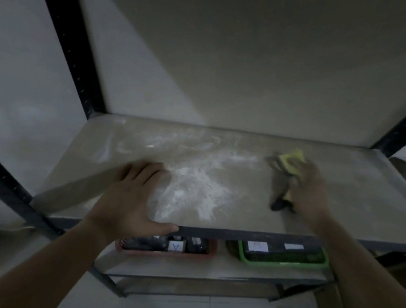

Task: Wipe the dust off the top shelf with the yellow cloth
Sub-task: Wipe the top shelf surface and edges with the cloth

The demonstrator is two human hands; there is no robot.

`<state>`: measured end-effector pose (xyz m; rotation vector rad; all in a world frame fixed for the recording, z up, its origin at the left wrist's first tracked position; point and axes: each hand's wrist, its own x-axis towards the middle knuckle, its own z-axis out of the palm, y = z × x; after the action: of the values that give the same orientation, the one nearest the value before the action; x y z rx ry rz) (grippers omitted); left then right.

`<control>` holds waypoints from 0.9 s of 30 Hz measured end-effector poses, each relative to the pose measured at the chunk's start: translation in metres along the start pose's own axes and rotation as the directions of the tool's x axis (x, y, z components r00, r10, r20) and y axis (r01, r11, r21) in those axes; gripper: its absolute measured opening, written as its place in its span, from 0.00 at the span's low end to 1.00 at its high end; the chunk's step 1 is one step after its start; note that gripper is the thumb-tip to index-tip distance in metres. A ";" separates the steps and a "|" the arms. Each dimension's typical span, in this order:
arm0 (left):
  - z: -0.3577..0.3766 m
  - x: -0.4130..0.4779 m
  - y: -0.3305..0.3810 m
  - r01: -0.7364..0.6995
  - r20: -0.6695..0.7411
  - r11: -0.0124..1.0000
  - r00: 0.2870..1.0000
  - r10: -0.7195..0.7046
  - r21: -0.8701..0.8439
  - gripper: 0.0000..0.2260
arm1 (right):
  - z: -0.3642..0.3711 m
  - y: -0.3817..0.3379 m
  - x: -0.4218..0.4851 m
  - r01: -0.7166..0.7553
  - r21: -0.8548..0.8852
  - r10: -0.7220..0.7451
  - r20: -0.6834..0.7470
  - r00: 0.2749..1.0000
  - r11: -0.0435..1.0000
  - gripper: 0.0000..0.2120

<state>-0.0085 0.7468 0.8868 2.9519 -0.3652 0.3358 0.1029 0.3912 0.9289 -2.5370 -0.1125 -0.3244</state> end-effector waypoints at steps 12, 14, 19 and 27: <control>0.001 0.001 0.000 0.009 0.040 1.000 0.999 -0.009 0.007 0.50 | 0.108 -0.106 0.019 0.178 0.098 -0.200 0.327 0.924 0.979 0.21; 0.002 0.001 -0.001 0.008 0.045 1.000 0.999 -0.008 0.010 0.51 | 0.093 -0.102 0.030 0.289 0.163 -0.329 0.344 0.880 0.943 0.22; 0.000 0.002 0.000 0.022 0.049 1.000 0.999 -0.021 -0.017 0.52 | 0.038 0.004 0.089 0.363 0.168 -0.370 0.012 0.929 0.917 0.22; 0.001 0.001 0.000 0.032 0.068 0.999 0.997 -0.031 -0.016 0.53 | 0.068 -0.031 0.099 -0.071 -0.270 0.099 0.093 0.991 0.960 0.17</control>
<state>-0.0070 0.7465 0.8863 2.9544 -0.3272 0.2275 0.2077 0.4560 0.9159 -2.8162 0.0007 -0.1800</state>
